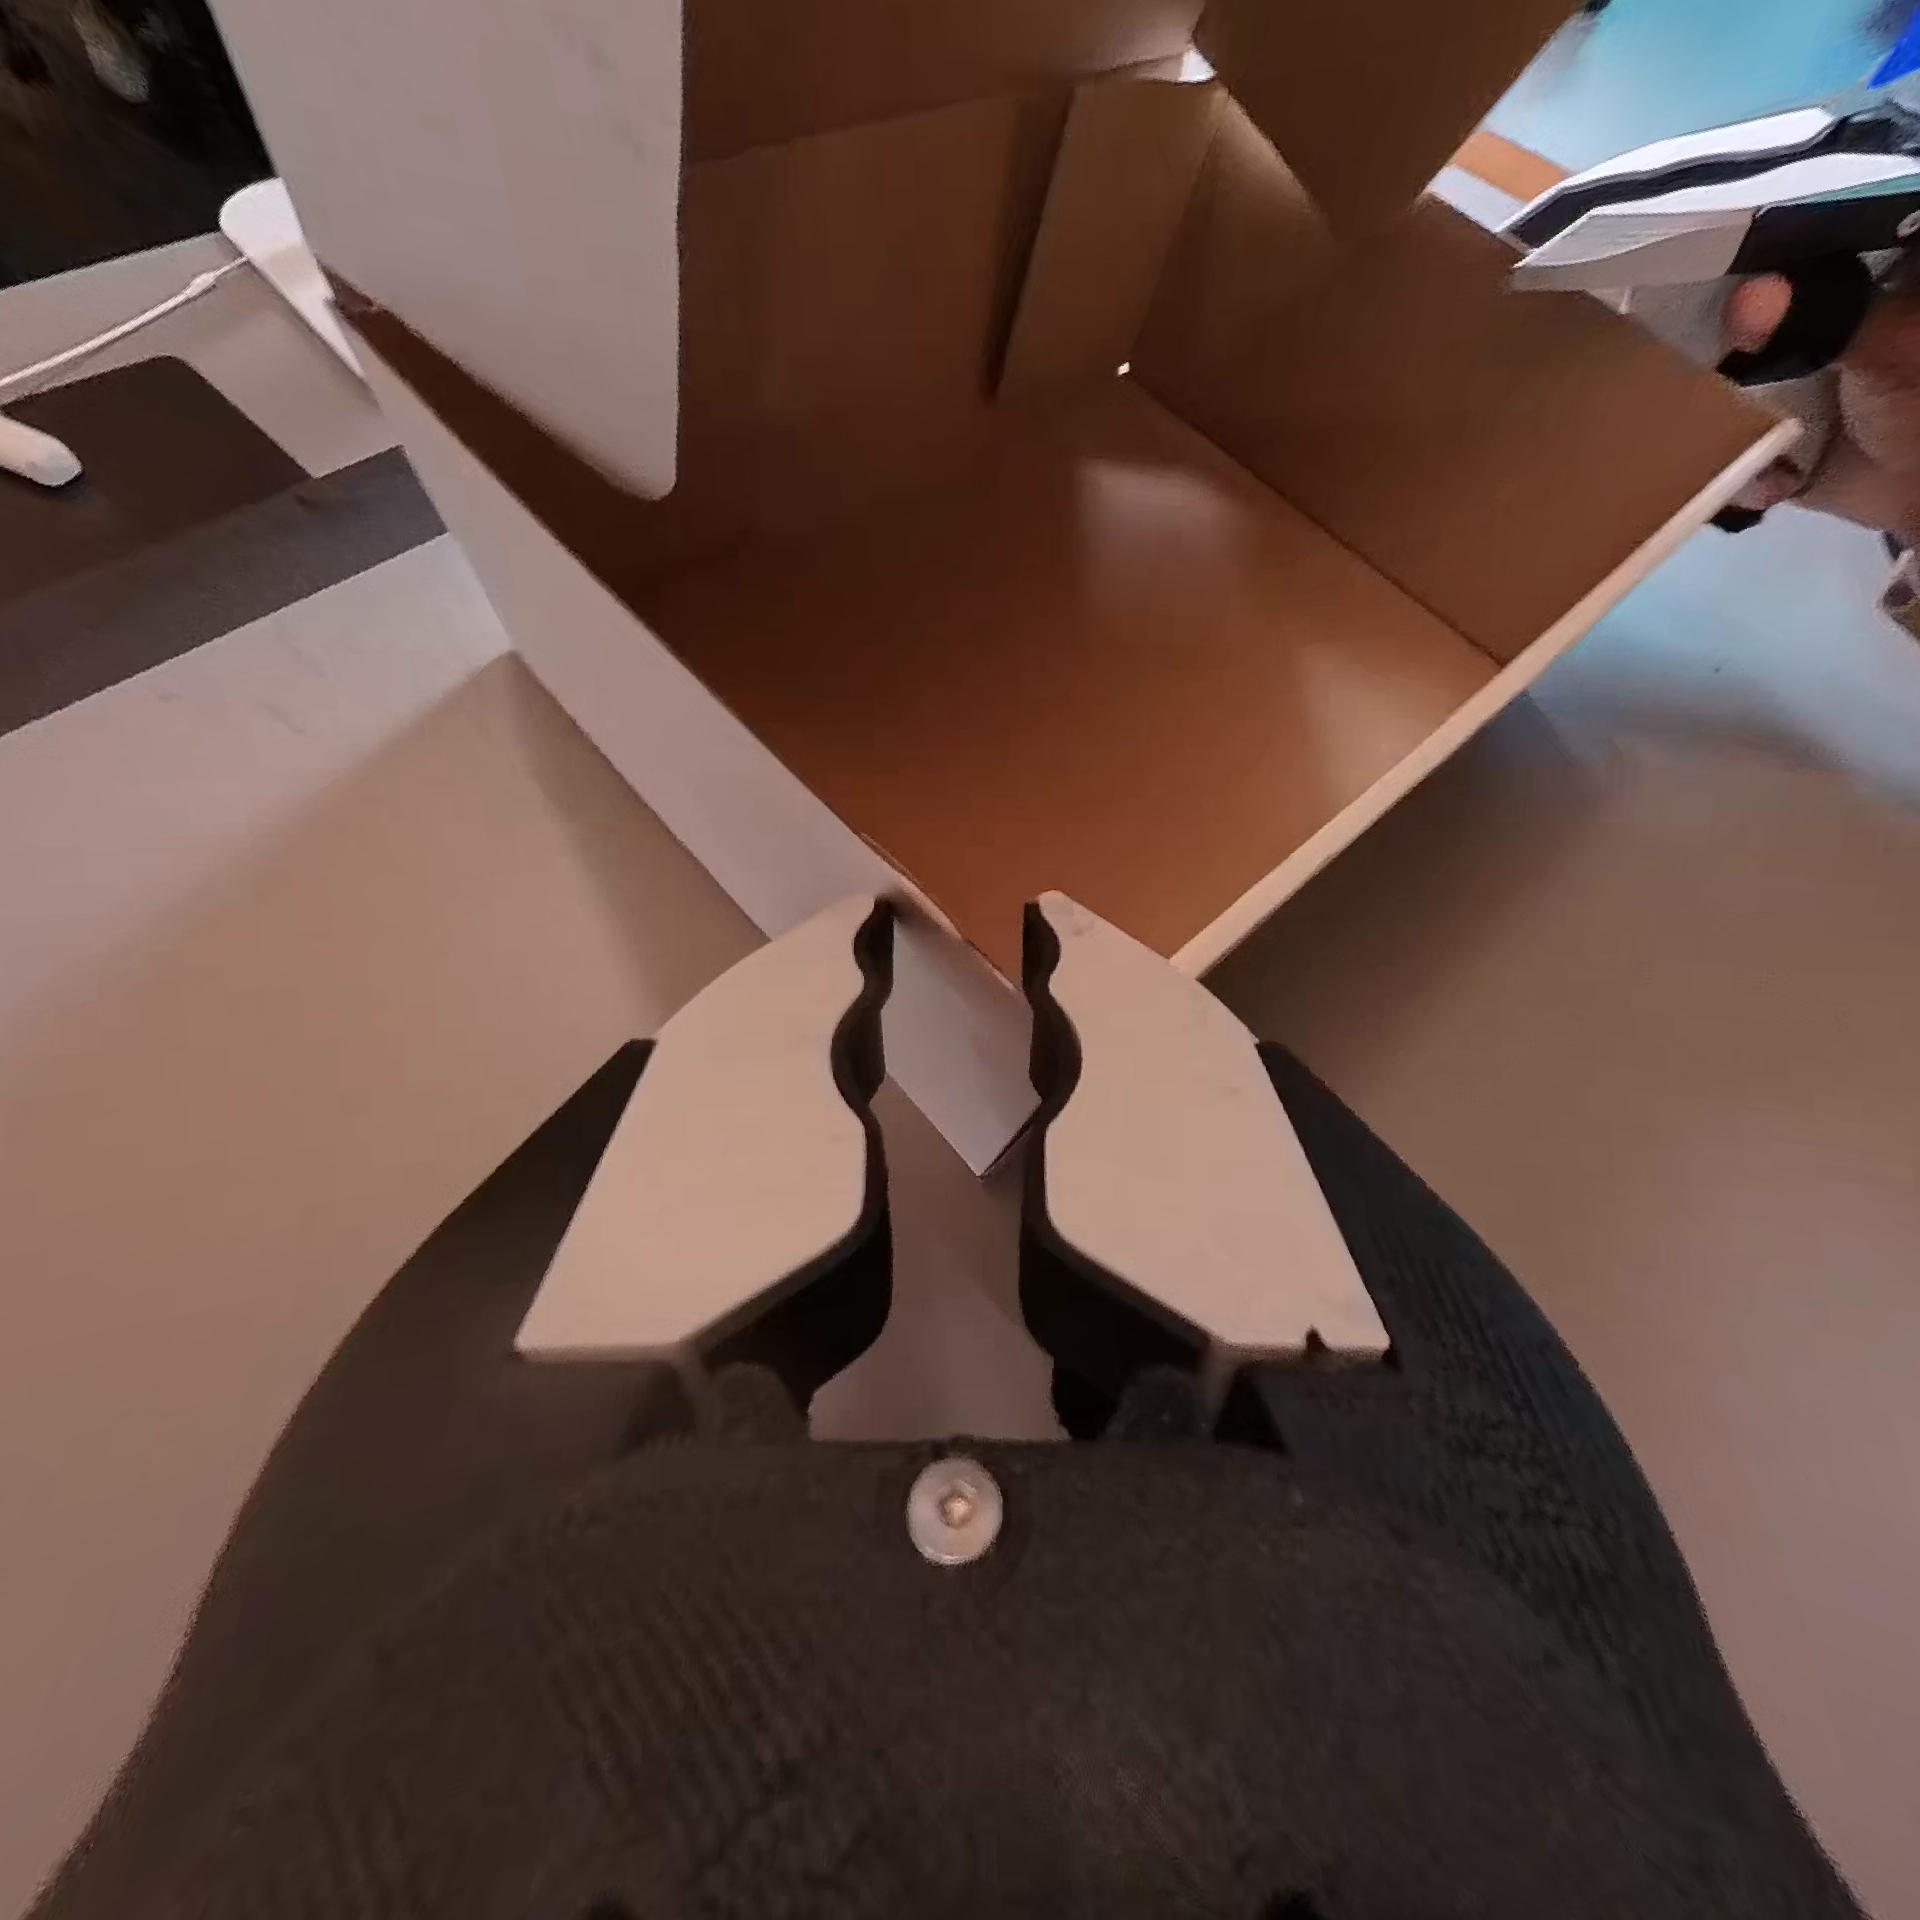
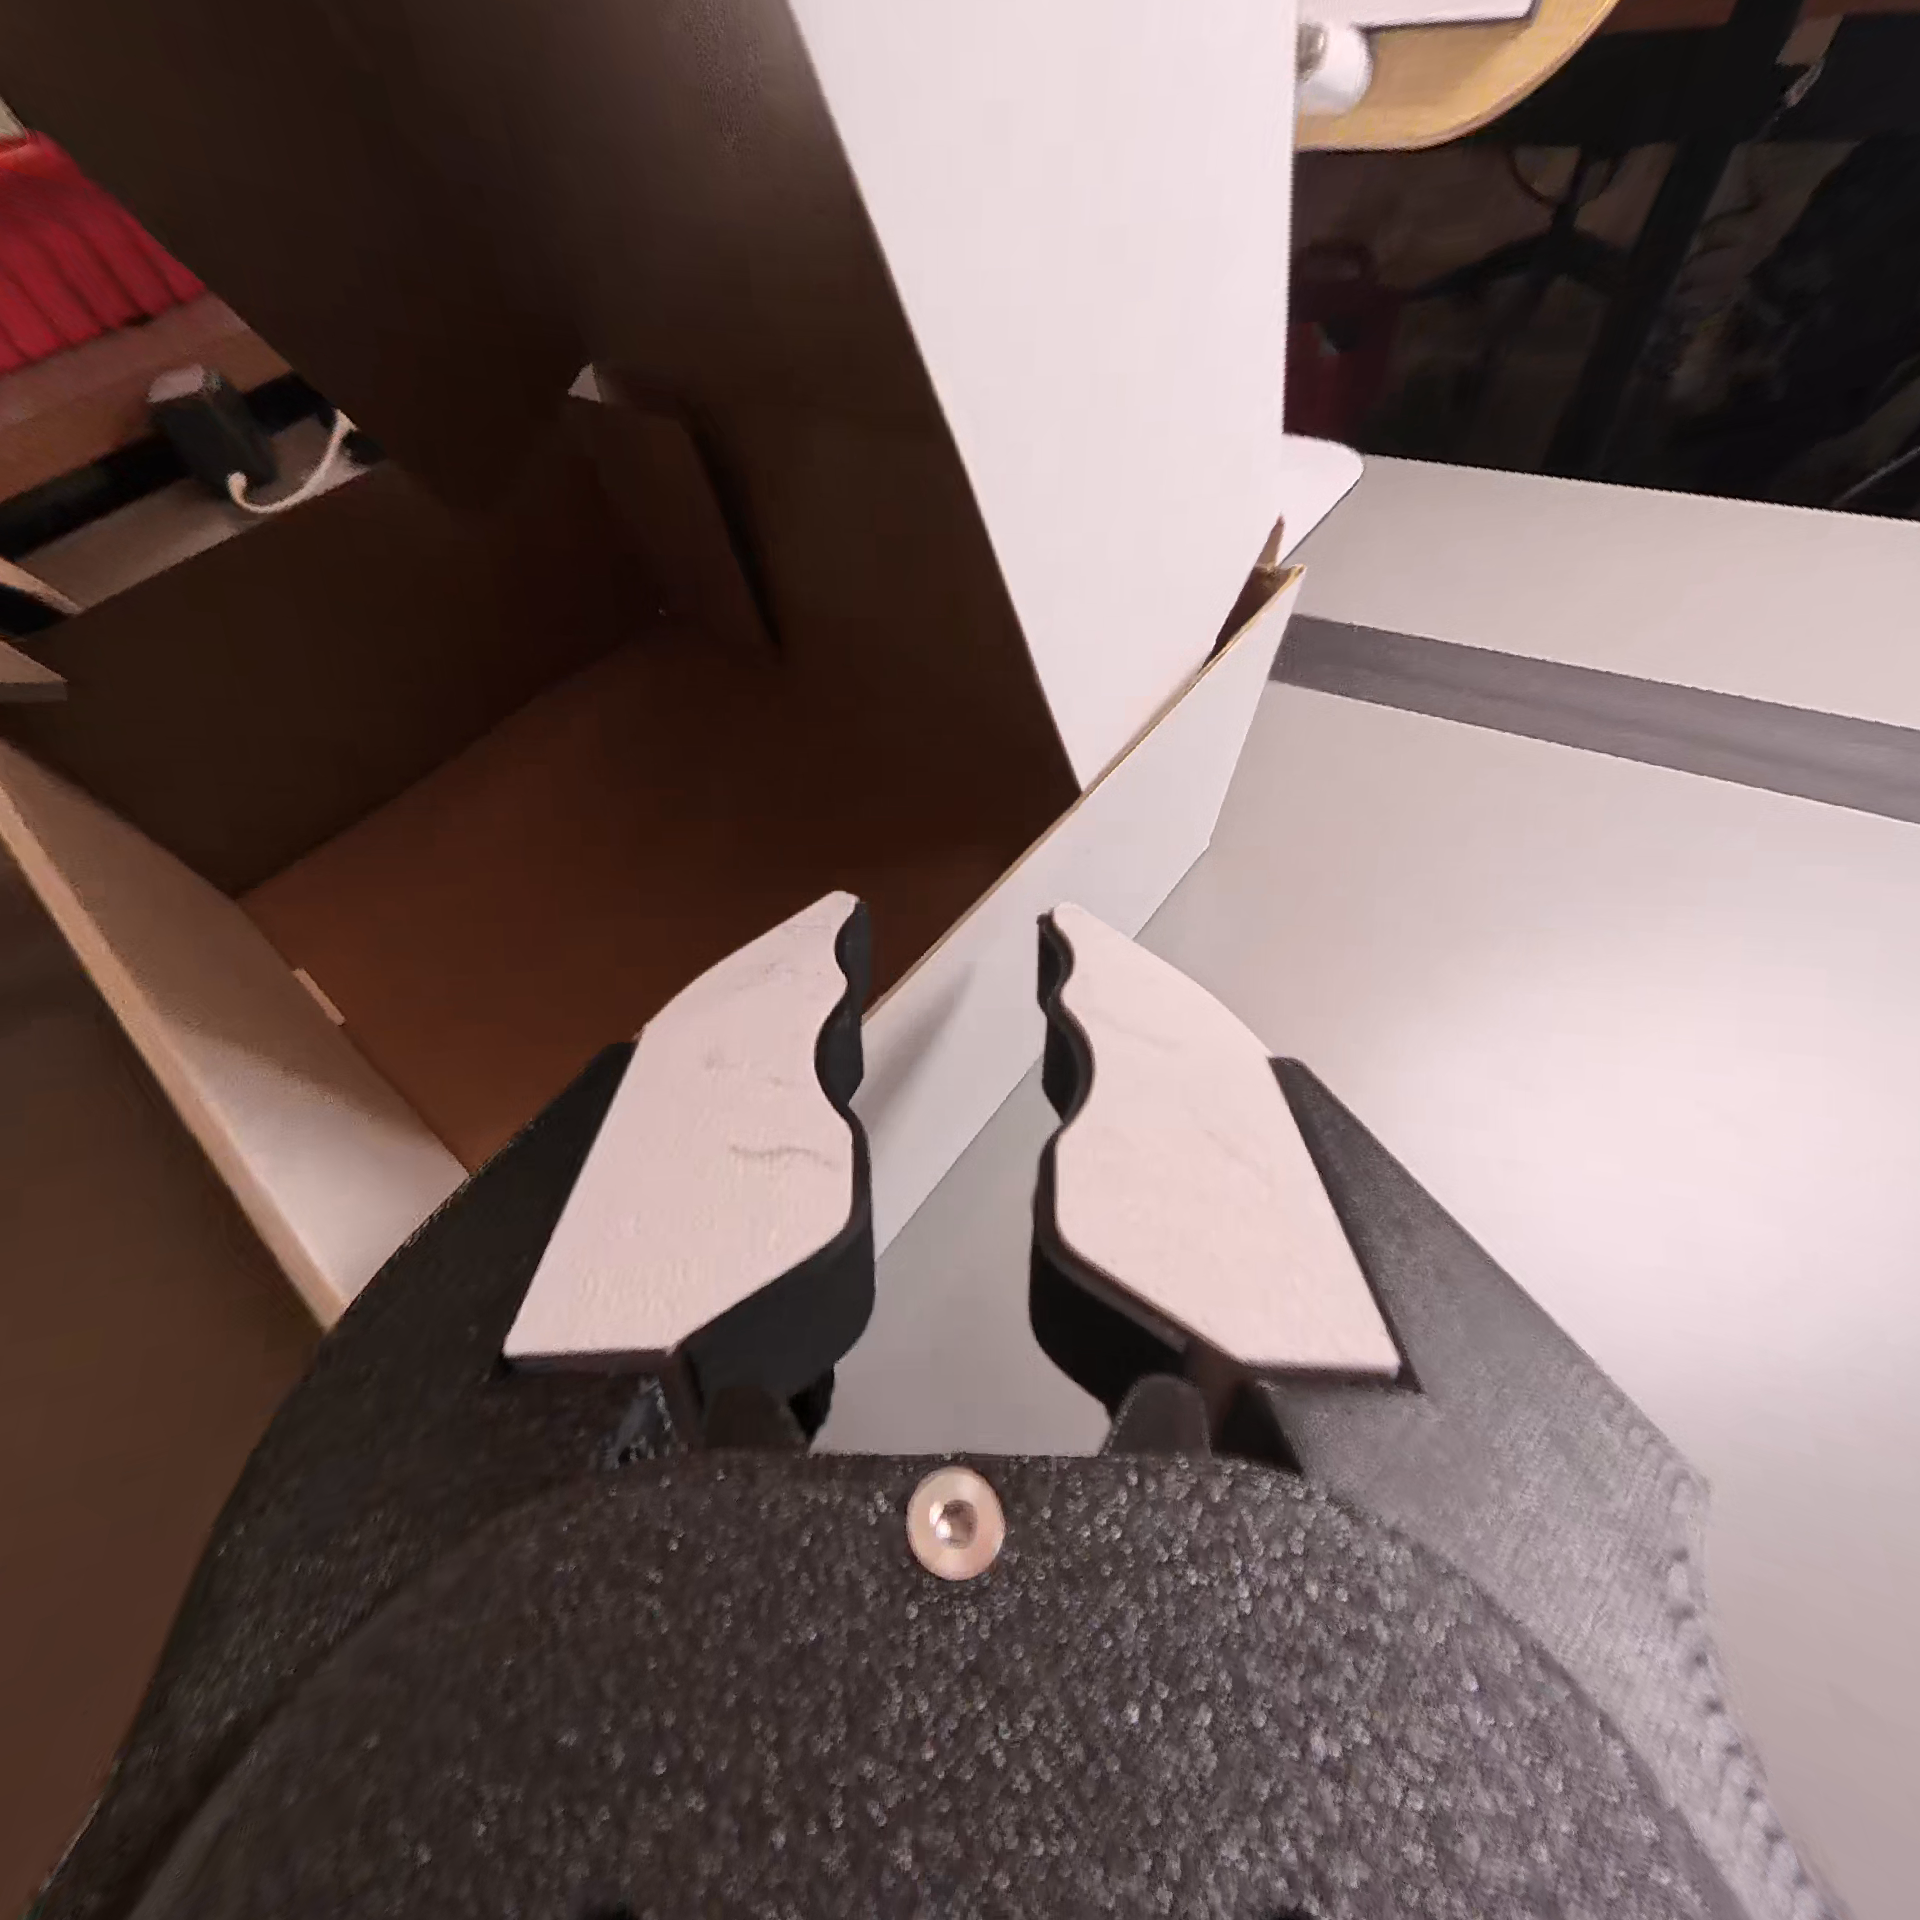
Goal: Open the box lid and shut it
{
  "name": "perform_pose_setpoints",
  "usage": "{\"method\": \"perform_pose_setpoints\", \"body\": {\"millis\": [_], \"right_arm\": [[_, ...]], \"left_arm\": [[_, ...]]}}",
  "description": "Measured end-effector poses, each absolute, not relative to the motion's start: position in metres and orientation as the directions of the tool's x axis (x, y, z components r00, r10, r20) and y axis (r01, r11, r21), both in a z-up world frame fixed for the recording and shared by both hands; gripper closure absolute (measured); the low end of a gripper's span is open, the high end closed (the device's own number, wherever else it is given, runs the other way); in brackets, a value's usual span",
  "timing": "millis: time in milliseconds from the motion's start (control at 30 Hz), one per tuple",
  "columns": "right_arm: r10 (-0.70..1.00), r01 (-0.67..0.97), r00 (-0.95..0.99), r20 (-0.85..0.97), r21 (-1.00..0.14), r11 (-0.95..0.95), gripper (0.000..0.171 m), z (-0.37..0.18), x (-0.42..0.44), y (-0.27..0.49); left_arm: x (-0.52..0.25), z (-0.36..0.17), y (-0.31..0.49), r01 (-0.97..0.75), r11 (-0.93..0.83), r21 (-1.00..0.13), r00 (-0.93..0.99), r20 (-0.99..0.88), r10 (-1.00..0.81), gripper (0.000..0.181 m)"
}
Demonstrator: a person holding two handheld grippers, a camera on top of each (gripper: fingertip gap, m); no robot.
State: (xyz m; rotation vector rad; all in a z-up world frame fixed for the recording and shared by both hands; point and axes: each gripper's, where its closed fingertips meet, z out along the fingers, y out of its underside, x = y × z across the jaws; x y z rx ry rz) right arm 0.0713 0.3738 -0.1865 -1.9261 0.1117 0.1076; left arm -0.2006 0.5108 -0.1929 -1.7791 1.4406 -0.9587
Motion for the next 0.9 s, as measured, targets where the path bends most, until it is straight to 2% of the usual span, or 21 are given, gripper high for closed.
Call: {"method": "perform_pose_setpoints", "body": {"millis": [33, 233, 333, 400, 600, 900], "right_arm": [[-0.031, -0.136, 0.991, -0.133, -0.938, -0.320, 0.139, -0.182, 0.071, 0.369], [-0.060, -0.142, 0.989, -0.135, -0.979, -0.143, 0.123, -0.147, 0.062, 0.320], [-0.119, -0.098, 0.989, -0.083, -0.987, -0.125, 0.103, -0.146, 0.053, 0.295], [-0.171, -0.062, 0.984, -0.040, -0.991, -0.123, 0.097, -0.149, 0.045, 0.280], [-0.247, 0.029, 0.967, 0.069, -0.986, -0.163, 0.090, -0.157, 0.011, 0.256], [-0.249, 0.020, 0.967, 0.049, -0.993, -0.119, 0.090, -0.141, -0.008, 0.248]], "left_arm": [[-0.202, -0.191, 0.506, -0.490, -0.180, -0.853, 0.112, 0.143, -0.983, 0.155], [-0.220, -0.162, 0.494, -0.290, -0.143, -0.946, 0.143, 0.105, -0.984, 0.146], [-0.235, -0.138, 0.487, -0.147, -0.078, -0.986, 0.203, 0.047, -0.978, 0.142], [-0.244, -0.127, 0.481, -0.075, -0.051, -0.996, 0.246, 0.031, -0.969, 0.141], [-0.258, -0.128, 0.464, -0.057, 0.012, -0.998, 0.358, -0.032, -0.933, 0.133], [-0.263, -0.134, 0.450, -0.079, -0.008, -0.997, 0.367, -0.021, -0.930, 0.127]]}}
